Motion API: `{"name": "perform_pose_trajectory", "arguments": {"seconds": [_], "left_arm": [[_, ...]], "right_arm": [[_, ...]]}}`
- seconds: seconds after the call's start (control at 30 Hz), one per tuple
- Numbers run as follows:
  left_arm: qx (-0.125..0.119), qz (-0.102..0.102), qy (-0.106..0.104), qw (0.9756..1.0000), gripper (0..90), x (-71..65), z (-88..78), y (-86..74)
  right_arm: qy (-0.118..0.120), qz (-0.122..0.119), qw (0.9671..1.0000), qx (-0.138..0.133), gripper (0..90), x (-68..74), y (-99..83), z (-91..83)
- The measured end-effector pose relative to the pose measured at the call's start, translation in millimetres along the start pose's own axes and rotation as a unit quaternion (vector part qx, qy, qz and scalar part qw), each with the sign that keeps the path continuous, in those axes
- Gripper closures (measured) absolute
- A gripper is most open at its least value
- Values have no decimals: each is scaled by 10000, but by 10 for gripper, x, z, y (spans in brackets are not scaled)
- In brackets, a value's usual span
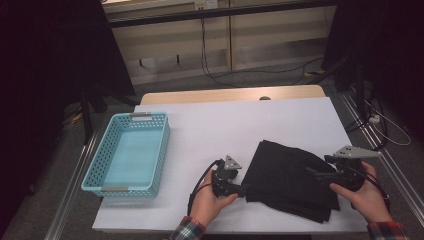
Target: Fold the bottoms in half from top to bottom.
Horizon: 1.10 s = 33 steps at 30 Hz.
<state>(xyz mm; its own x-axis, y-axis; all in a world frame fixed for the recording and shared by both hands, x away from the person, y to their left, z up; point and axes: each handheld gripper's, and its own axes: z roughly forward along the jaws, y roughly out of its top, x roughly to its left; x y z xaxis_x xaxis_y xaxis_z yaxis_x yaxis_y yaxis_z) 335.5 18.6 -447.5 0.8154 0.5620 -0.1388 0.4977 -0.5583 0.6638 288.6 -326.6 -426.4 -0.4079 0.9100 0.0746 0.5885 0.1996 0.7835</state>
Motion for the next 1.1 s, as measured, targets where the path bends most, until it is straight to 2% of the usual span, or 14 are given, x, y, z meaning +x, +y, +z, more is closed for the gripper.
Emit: {"name": "perform_pose_trajectory", "arguments": {"seconds": [0.17, 0.23, 0.27, 0.33, 0.47, 0.57, 0.73, 0.87, 0.97, 1.07, 1.1], "left_arm": [[60, -93, -69, 9999, 486, -49, -4, 12], [140, -75, -22, 9999, 511, -68, -7, 20], [112, -163, -28, 9998, 526, -77, -3, 21], [141, -115, 2, 9998, 546, -89, -3, 25], [173, -128, -65, 9997, 619, -109, 2, 34], [220, -128, -238, 9994, 697, -104, 3, 39], [210, -246, -405, 9987, 799, -111, 18, 45], [215, -291, -461, 9983, 817, -110, 27, 56], [234, -424, -565, 9972, 823, -73, 30, 66], [344, -399, -646, 9965, 824, -20, 18, 90], [345, -457, -678, 9961, 825, -9, 20, 95]], "right_arm": [[17, -14, 10000, 16, 179, 7, 0, 4], [15, -11, 10000, 10, 179, 6, 1, 2], [16, -9, 10000, 9, 179, 5, 2, 1], [14, -4, 10000, 6, 179, 5, 2, 2], [28, -25, 10000, 16, 178, 13, 3, 9], [36, -46, 10000, 21, 178, 21, 4, 17], [48, -43, 10000, 12, 179, 35, 10, 16], [44, -43, 10000, -13, 179, 38, 12, 10], [43, -64, 10000, -45, 178, 33, 12, 5], [63, -44, 10000, -48, 178, 29, 13, -12], [58, -41, 10000, -57, 177, 25, 10, -16]]}}
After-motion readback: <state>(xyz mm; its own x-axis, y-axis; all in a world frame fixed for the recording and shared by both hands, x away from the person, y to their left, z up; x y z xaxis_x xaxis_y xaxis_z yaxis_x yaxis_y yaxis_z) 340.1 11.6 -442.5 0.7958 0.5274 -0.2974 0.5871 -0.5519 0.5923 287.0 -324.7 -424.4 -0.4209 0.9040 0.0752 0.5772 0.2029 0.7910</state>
